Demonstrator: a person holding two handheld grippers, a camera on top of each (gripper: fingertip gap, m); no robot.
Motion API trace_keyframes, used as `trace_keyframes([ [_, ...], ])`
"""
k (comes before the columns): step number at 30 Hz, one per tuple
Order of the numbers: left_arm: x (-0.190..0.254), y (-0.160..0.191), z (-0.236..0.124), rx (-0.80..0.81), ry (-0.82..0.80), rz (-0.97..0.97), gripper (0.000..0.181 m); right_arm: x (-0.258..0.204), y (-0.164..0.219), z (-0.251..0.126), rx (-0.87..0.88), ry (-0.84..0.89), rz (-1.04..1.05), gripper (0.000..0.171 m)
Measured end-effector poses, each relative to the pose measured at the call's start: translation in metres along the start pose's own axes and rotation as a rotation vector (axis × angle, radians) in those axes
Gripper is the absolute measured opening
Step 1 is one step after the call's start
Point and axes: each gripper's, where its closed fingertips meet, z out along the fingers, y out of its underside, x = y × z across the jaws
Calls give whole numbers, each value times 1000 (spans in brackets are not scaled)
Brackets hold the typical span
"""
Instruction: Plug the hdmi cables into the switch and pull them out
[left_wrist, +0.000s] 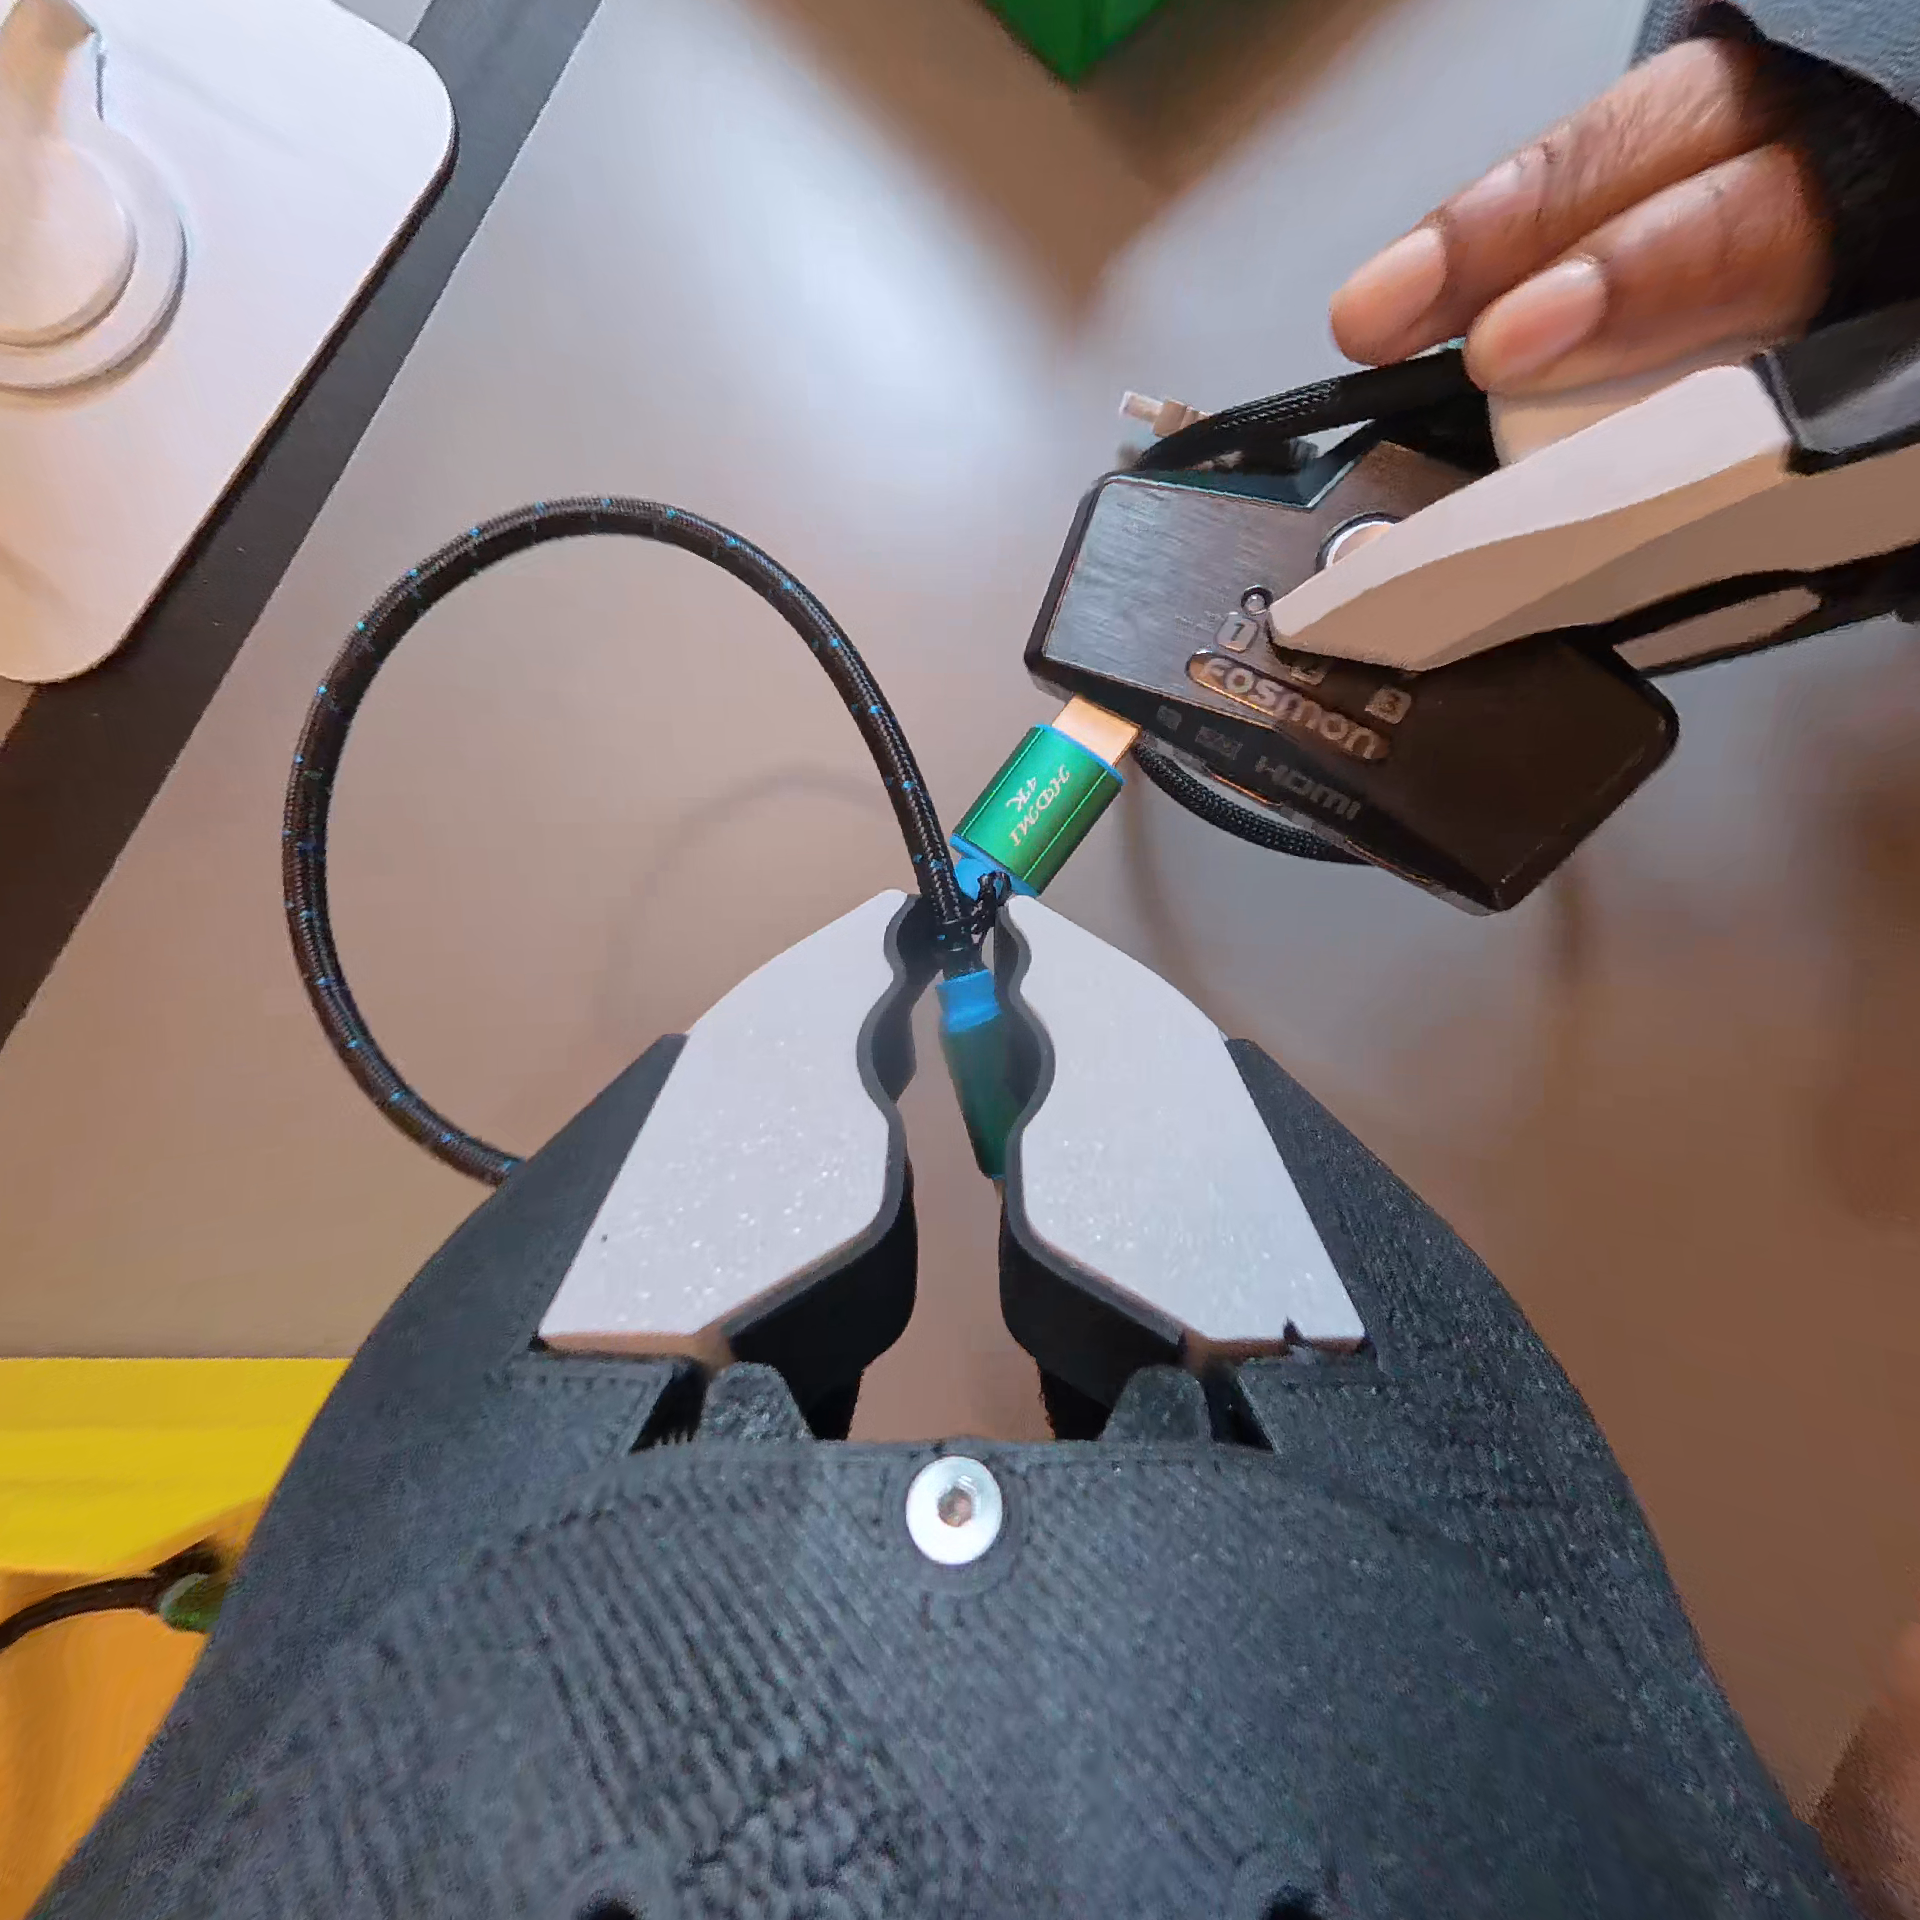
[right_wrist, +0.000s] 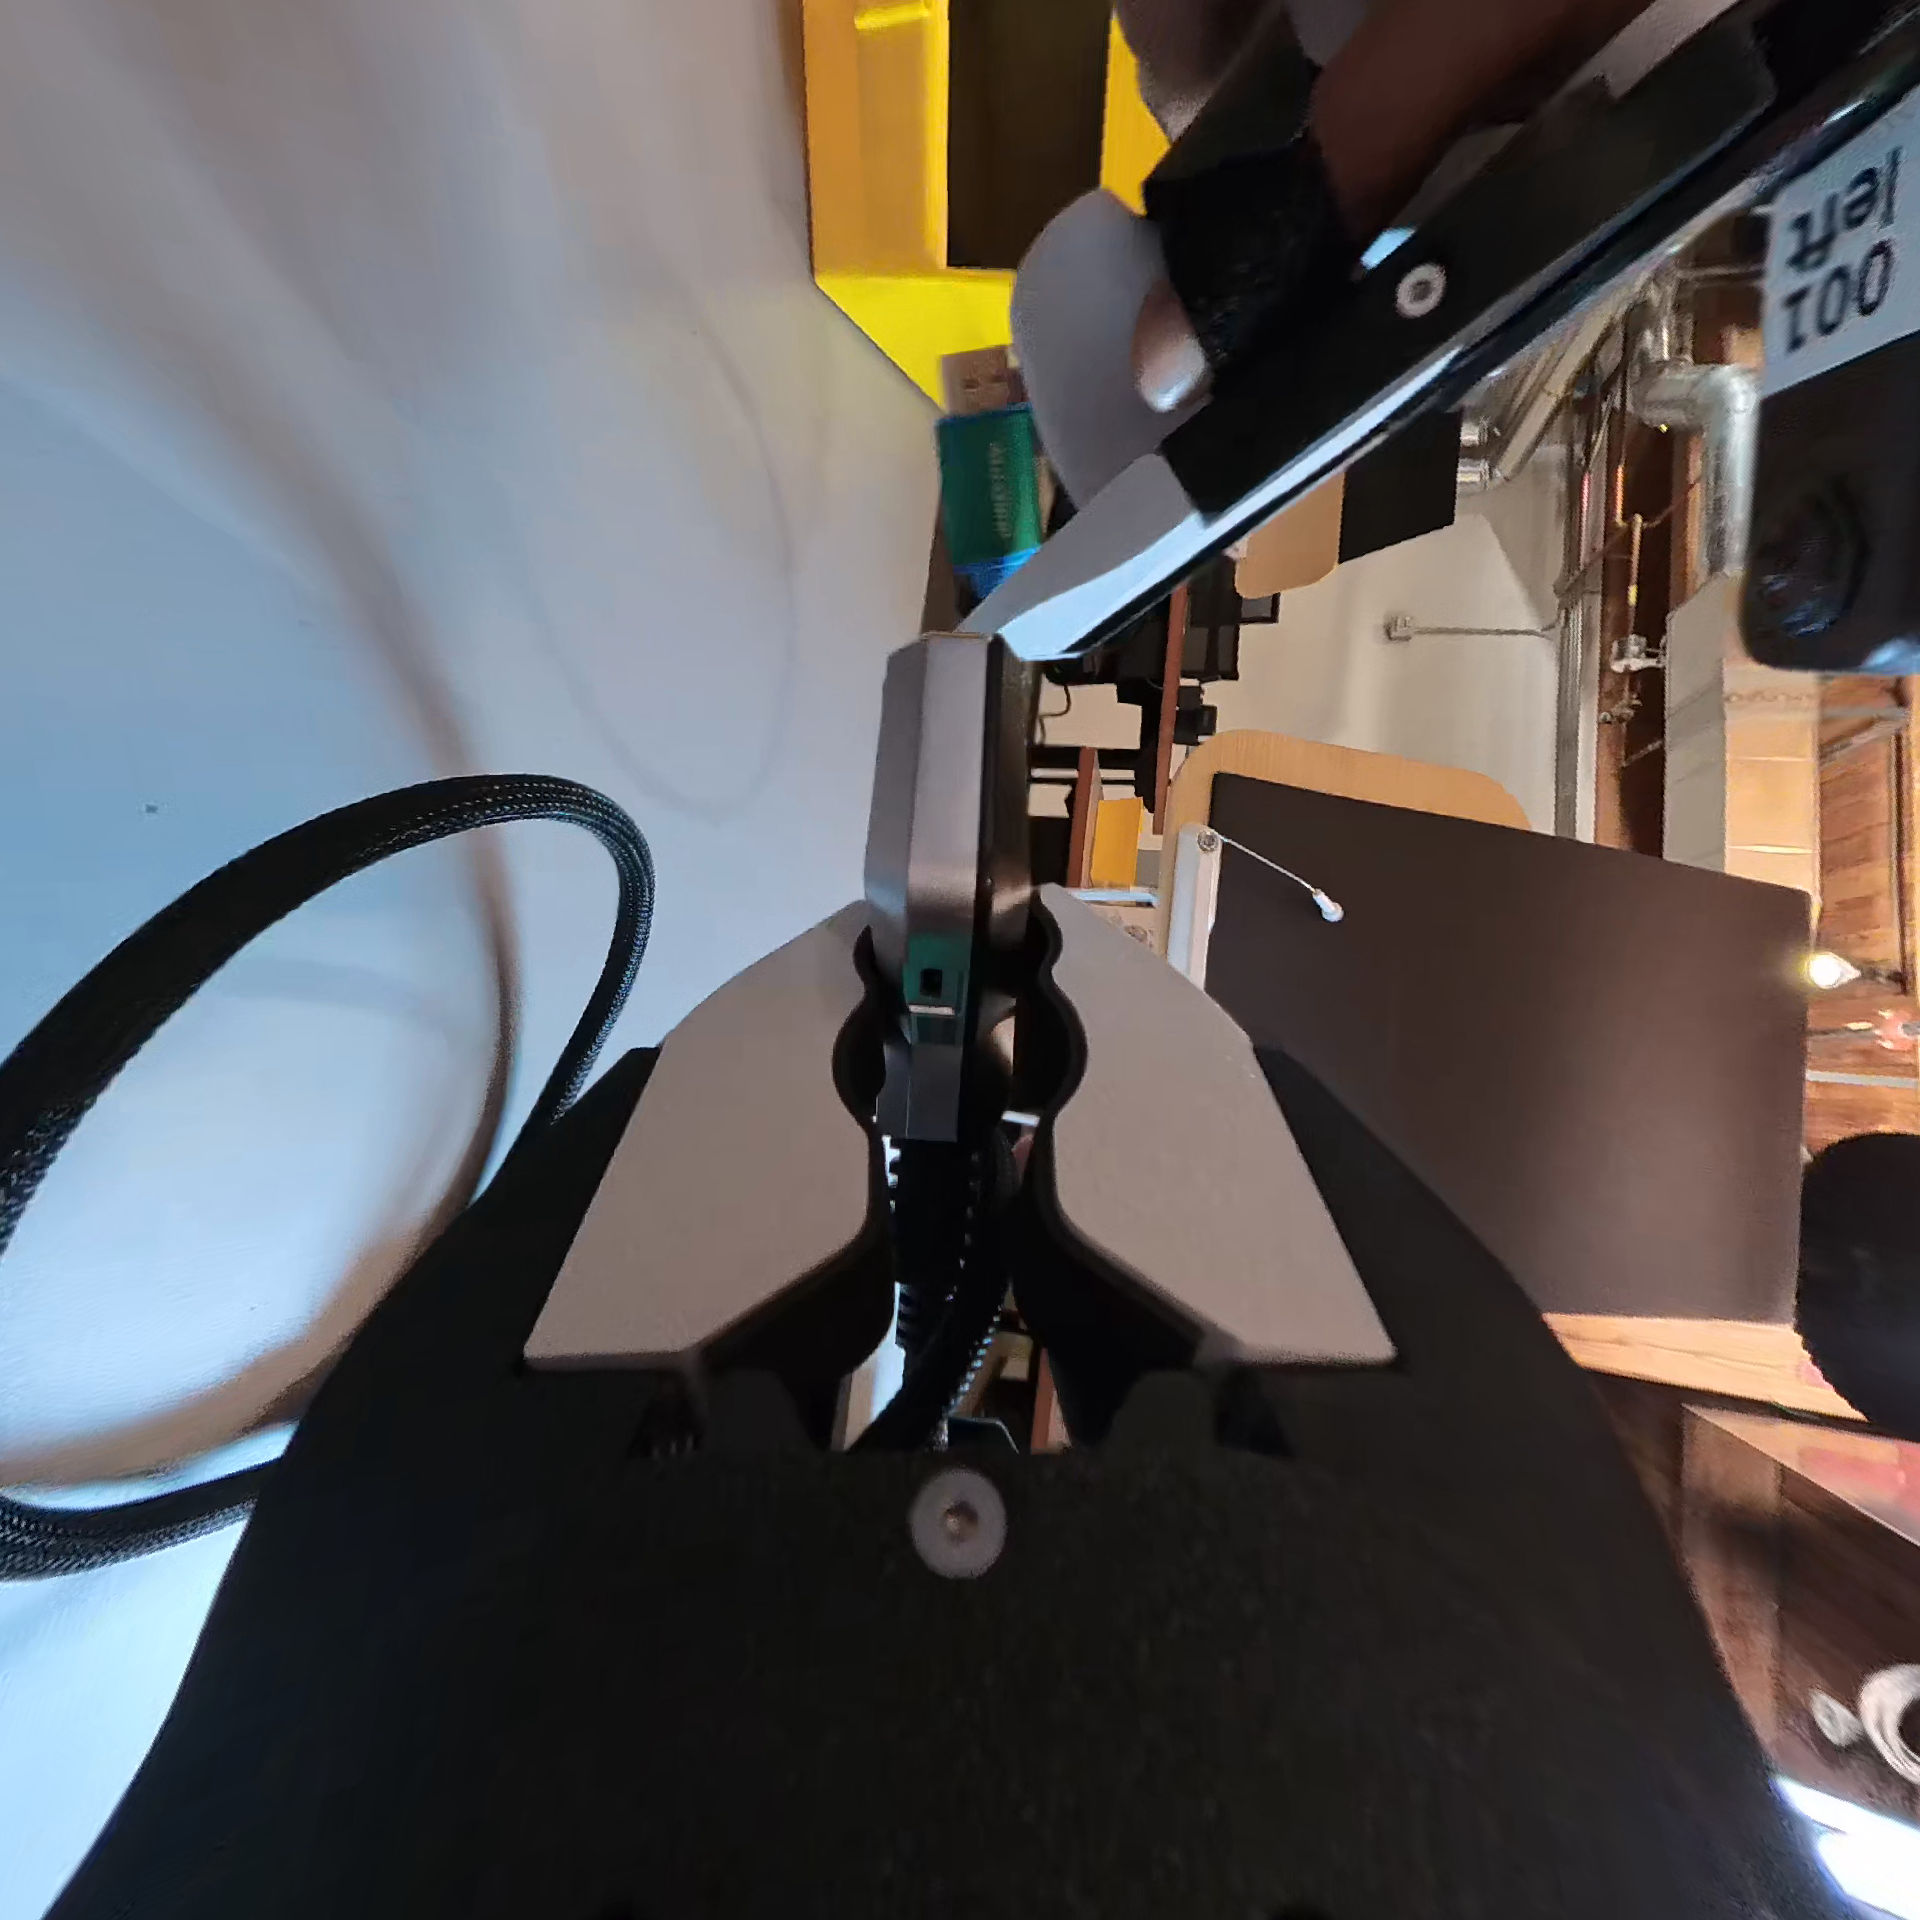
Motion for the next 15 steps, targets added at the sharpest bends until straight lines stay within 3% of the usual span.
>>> trace_keyframes([
  [1,-3,1,4,-16,-18,-17,13,0,1,2,-18,0,-7,22],
  [5,-9,7,18,-102,-132,38,12,-9,3,7,-63,-13,-59,22],
  [15,7,-8,-2,70,39,56,11,0,2,-3,29,7,27,22],
])
